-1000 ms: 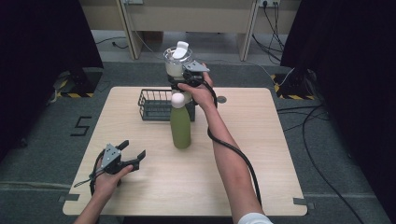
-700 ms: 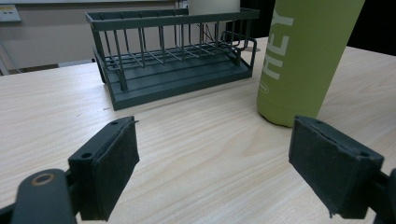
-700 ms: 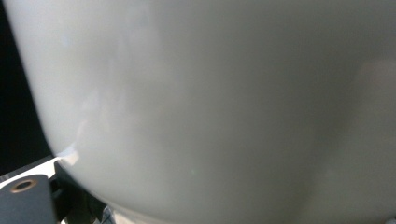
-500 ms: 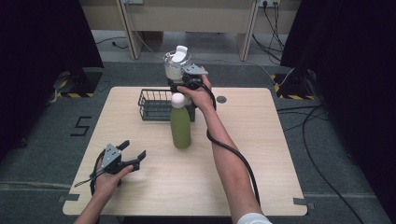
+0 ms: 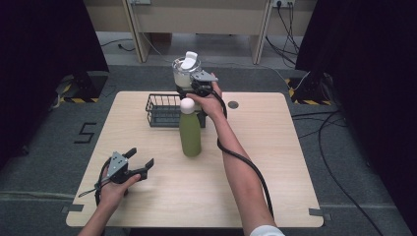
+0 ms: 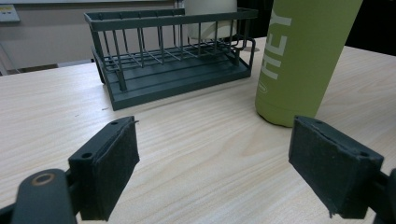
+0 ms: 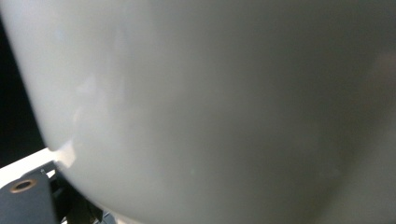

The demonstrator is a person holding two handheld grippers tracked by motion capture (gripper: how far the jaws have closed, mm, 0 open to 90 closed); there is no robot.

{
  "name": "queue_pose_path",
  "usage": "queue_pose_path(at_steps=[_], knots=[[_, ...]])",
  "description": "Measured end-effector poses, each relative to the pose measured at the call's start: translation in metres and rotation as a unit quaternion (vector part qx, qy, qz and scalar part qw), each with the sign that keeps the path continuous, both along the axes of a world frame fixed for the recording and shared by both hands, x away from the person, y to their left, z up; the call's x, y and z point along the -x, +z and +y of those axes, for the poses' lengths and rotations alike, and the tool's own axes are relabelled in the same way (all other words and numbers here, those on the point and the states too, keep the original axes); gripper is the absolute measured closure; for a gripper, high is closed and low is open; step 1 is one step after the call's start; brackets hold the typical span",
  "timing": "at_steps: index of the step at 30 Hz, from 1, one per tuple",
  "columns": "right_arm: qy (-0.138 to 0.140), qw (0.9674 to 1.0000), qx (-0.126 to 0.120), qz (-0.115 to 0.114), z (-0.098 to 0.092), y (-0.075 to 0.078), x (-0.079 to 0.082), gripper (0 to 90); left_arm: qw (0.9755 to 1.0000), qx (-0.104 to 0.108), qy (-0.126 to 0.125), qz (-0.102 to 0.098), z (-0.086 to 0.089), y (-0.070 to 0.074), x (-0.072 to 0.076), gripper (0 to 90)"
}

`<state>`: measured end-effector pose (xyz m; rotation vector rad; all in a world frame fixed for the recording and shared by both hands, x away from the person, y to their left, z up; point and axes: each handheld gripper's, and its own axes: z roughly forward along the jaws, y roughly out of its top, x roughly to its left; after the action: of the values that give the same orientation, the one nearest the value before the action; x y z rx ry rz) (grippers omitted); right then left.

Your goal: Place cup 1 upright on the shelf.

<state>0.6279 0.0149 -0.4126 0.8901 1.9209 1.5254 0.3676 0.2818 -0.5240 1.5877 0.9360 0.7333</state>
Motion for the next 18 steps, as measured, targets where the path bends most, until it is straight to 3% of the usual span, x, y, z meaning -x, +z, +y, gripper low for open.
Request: queue_pose_path(at_steps=[7,18], knots=[[-0.002,0.9999,0.004,0.01,0.0,-0.008,-0.001,9.5,1.0,0.0,-0.001,0.0,0.0,0.0,0.0,15.2],[-0.005,0.9999,0.001,0.009,-0.002,-0.011,0.0,9.4,1.0,-0.002,-0.003,0.0,-0.001,0.0,0.0,15.3]])
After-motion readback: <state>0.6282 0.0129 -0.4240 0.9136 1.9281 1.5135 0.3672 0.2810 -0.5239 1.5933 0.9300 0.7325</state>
